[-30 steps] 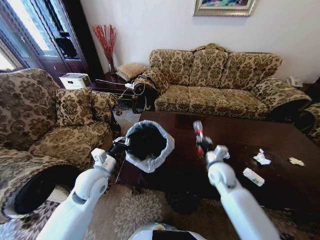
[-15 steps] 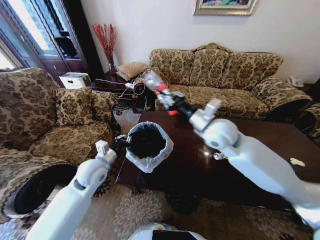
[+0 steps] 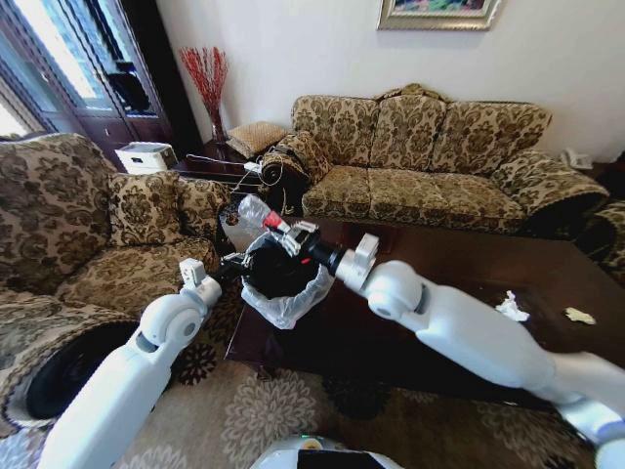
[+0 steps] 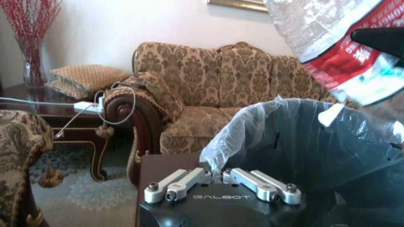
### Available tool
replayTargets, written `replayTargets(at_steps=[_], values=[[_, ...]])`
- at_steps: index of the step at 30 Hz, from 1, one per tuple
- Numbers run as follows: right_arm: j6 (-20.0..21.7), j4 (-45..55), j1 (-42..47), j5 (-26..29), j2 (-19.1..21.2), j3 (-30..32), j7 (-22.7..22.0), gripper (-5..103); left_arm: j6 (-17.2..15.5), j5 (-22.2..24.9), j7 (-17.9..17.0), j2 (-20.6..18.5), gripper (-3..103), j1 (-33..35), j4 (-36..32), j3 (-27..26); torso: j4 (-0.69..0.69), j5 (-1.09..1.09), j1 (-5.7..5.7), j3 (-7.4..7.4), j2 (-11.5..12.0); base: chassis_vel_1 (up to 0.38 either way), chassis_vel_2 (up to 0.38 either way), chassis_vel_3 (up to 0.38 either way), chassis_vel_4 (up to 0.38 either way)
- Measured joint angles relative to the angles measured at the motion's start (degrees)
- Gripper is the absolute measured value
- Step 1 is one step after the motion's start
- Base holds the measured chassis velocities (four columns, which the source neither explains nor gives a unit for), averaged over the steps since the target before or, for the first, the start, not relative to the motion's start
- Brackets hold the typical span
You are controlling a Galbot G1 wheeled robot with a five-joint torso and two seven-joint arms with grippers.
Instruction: Move to the front of the table and place the trash on the table into the trash bin.
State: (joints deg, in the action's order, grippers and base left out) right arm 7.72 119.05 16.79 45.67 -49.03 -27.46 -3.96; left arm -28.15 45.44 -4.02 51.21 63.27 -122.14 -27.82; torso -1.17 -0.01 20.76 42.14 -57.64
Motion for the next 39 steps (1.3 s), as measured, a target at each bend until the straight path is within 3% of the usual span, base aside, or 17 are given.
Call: replayTargets(at_steps=[1,4,7,9,10,13,16,17,19,21,22,24,25,29,39], values=[[0.00,0.11,0.60,-0.18,0.42,0.69,0.07,33,-0.10,0.01,-0.01,0.07,3,-0.30,-0.04,0.23,0.01,0.01,0.00,0.00,0.00,0.000,0.000,0.000,0.000],[0.00,0.31,1.10,-0.25,0.81,1.33,0.17,38,-0.17,0.01,-0.04,0.21,3,-0.54,-0.05,0.37,0.01,0.01,0.00,0.00,0.00,0.000,0.000,0.000,0.000],[-0.02,0.91,3.08,-0.20,1.87,3.49,0.37,55,-0.29,-0.09,-0.11,0.60,3,-0.59,-0.13,0.47,0.01,0.02,0.00,0.00,0.00,0.000,0.000,0.000,0.000],[-0.03,1.05,3.61,-0.03,2.03,4.26,0.32,55,-0.30,-0.16,-0.18,0.75,3,-0.41,-0.18,0.47,0.01,0.02,0.00,0.00,0.00,0.000,0.000,0.000,0.000],[-0.04,1.26,4.24,0.49,2.21,5.55,0.04,66,-0.34,-0.25,-0.22,0.97,3,-0.08,-0.29,0.45,0.01,0.01,0.00,0.00,0.00,0.000,0.000,0.000,0.000],[-0.04,1.53,4.73,1.66,2.49,7.37,-0.65,72,-0.36,-0.35,-0.31,1.23,3,0.32,-0.52,0.38,0.01,0.02,0.00,0.00,0.00,0.000,0.000,0.000,0.000],[1.04,2.27,7.05,4.85,4.02,13.48,-3.88,88,-0.38,-0.69,-0.80,1.78,3,1.17,-1.18,-0.29,0.00,0.01,0.00,0.00,0.00,0.000,0.000,0.000,0.000],[1.04,2.27,7.05,4.85,4.02,13.48,-3.88,88,-0.38,-0.69,-0.80,1.78,3,1.17,-1.18,-0.29,0.00,0.01,0.00,0.00,0.00,0.000,0.000,0.000,0.000],[2.63,2.57,11.95,6.59,6.98,19.40,-8.24,97,-0.32,-1.80,-0.94,2.07,3,2.18,-1.90,-1.46,0.00,0.01,0.00,0.00,0.00,0.000,0.000,0.000,0.000],[2.82,2.57,12.77,6.64,7.47,20.08,-9.35,97,-0.29,-1.95,-0.95,2.13,3,2.42,-2.09,-1.73,0.01,0.01,0.00,0.00,0.00,0.000,0.000,0.000,0.000],[4.52,2.07,16.84,6.54,8.81,23.24,-14.04,99,-0.15,-2.31,-1.16,2.46,3,4.20,-3.70,-3.26,0.02,0.01,0.00,0.00,-0.01,0.000,0.000,0.000,0.000],[7.17,1.13,22.15,5.21,8.99,28.21,-16.06,100,-0.08,-2.38,-1.52,2.88,3,5.27,-5.07,-3.95,-0.01,0.05,0.00,-0.01,-0.01,0.000,0.000,0.000,0.000],[7.17,1.13,22.15,5.21,8.99,28.21,-16.06,100,-0.08,-2.38,-1.52,2.88,3,5.27,-5.07,-3.95,-0.01,0.05,0.00,-0.01,-0.01,0.000,0.000,0.000,0.000],[10.85,-1.53,37.10,-1.20,7.08,38.45,-16.05,100,-0.02,-2.91,-2.48,3.99,3,5.66,-6.90,-4.31,0.02,0.03,0.00,0.00,-0.01,-0.004,-0.013,-0.001,0.001],[11.40,-7.81,46.83,-6.54,3.00,49.15,-11.04,100,0.72,-4.91,-2.43,4.90,3,7.62,-8.45,-4.63,0.00,0.00,0.00,-0.01,-0.01,-0.043,-0.094,0.046,0.102]])
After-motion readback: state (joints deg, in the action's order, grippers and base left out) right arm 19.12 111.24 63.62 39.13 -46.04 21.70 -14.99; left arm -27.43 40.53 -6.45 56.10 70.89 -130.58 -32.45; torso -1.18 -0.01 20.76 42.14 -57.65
